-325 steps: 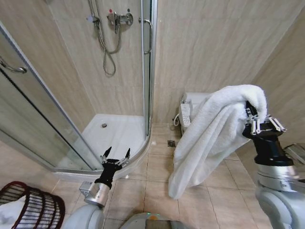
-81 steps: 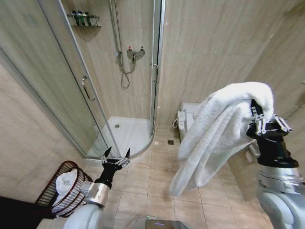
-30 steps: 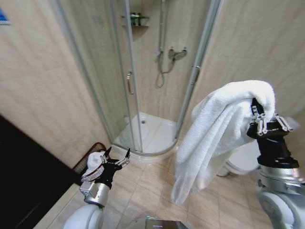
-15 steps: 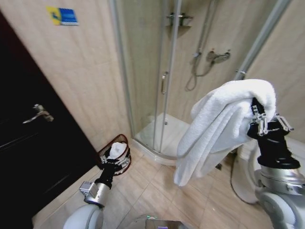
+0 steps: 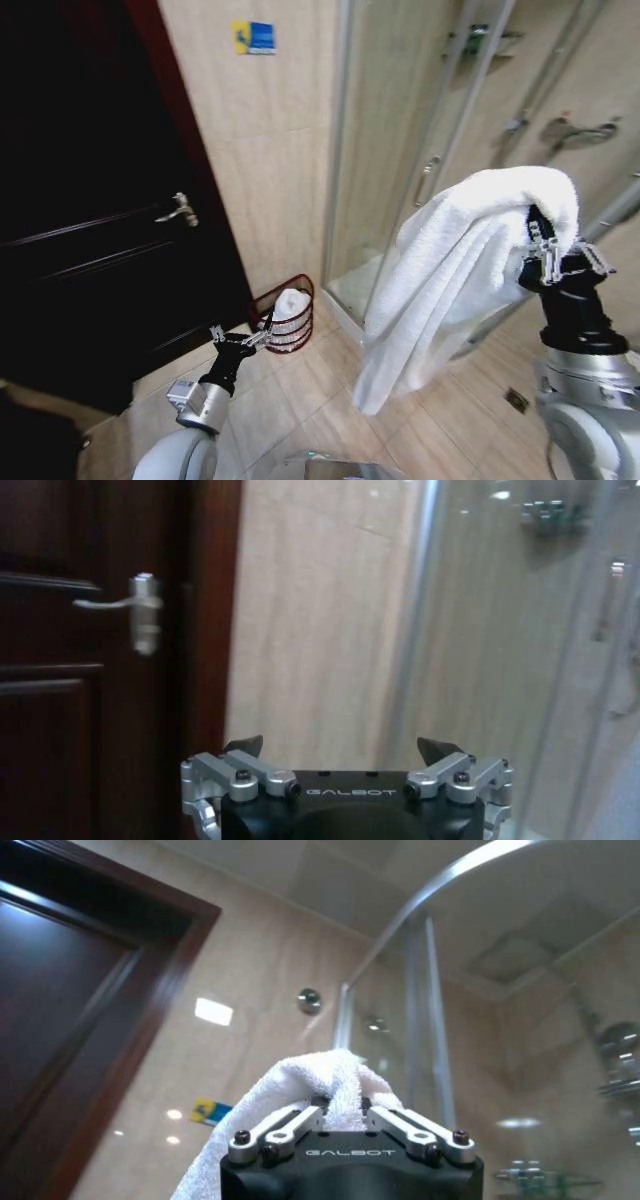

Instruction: Discard the used towel into the hamper.

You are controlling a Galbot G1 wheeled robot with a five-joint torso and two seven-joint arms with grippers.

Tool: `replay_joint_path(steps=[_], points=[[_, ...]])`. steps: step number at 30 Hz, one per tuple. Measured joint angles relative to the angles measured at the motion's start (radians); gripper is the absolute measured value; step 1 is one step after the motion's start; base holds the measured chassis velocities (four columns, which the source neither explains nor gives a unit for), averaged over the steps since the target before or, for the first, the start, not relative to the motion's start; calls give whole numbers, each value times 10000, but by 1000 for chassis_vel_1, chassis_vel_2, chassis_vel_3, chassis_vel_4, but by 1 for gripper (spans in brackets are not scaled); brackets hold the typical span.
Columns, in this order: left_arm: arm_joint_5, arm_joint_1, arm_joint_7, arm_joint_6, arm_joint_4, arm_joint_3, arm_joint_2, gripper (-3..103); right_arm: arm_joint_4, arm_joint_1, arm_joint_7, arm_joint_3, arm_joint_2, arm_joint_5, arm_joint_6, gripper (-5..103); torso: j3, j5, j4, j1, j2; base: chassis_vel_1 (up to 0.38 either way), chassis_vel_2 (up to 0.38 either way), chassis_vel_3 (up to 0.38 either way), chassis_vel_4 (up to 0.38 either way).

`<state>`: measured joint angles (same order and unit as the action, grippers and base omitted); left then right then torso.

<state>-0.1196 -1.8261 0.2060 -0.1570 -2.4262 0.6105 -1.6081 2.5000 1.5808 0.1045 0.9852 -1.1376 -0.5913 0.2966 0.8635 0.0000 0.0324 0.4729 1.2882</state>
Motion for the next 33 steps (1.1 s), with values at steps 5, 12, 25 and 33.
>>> replay_joint_path(steps=[5, 12, 25, 33], points=[[0, 0, 0, 0, 0, 0, 0, 100, 0, -1, 1, -7, 13, -1, 0, 8, 0, 1, 0, 0, 0, 120, 124, 138, 126], [0, 0, 0, 0, 0, 0, 0, 100, 0, -12, 45, -39, -17, -13, 34, 8, 0, -2, 0, 0, 0, 132, 126, 114, 128], [0, 0, 0, 0, 0, 0, 0, 100, 0, 34, 199, -39, -52, -31, 201, 8, 0, 3, 1, -1, 0, 117, 118, 126, 125], [0, 0, 0, 0, 0, 0, 0, 100, 0, 23, 216, -76, -73, -12, 256, 8, 0, -1, 0, 0, 0, 44, 46, 59, 50]])
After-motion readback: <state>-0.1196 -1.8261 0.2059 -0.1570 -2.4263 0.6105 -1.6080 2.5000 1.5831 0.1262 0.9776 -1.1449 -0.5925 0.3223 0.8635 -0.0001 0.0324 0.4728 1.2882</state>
